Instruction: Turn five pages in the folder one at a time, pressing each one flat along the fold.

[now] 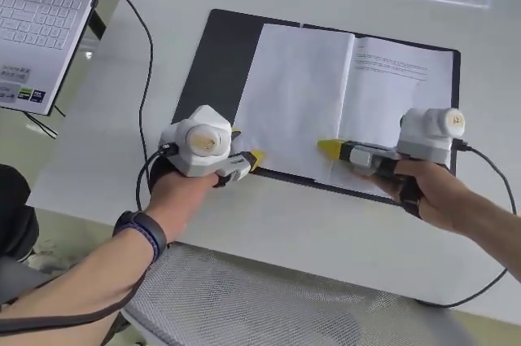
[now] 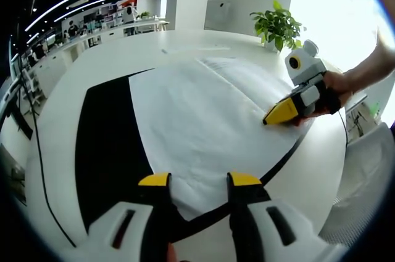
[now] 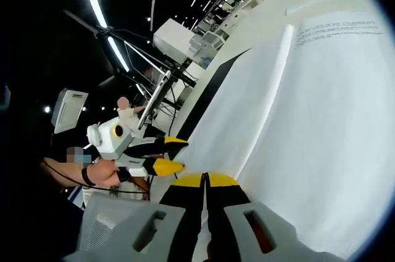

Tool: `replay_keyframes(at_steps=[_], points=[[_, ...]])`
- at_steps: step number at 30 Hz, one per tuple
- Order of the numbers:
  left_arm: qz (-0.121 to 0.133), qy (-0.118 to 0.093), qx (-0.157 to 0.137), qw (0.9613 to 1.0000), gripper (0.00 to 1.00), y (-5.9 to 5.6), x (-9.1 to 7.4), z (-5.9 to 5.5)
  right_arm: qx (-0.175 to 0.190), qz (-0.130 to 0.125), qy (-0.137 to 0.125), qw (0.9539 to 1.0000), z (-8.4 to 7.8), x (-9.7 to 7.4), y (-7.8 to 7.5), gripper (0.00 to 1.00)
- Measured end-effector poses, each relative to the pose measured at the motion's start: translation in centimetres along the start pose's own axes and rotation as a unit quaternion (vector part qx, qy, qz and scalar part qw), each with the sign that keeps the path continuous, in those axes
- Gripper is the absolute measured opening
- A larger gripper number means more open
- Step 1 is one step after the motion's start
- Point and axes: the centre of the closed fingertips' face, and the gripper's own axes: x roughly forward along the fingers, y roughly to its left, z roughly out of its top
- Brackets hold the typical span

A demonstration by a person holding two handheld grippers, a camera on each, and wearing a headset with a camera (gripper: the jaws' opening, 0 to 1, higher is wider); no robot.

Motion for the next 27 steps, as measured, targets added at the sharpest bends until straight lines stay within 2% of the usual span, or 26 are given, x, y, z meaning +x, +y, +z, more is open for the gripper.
replay_keyframes(at_steps=[5, 9, 19, 27], points=[[0.000, -0.001, 0.000, 1.0000, 0.34, 0.0, 0.0, -0.1, 0.001, 0.007, 0.013, 0.9999, -1.9, -0.3, 1.0, 0.00], [-0.001, -0.002, 0.001, 1.0000, 0.34, 0.0, 0.0, -0.1, 0.002, 0.008, 0.018, 0.9998, -2.6, -0.4, 1.3, 0.00], [-0.001, -0.001, 0.001, 1.0000, 0.35, 0.1, 0.2, -0.2, -0.002, 0.002, 0.029, 0.9996, -2.9, -0.5, 1.1, 0.00], [-0.002, 0.007, 0.007, 1.0000, 0.34, 0.4, 0.5, -0.6, -0.003, -0.011, 0.024, 0.9996, -3.0, -0.5, 1.0, 0.00]])
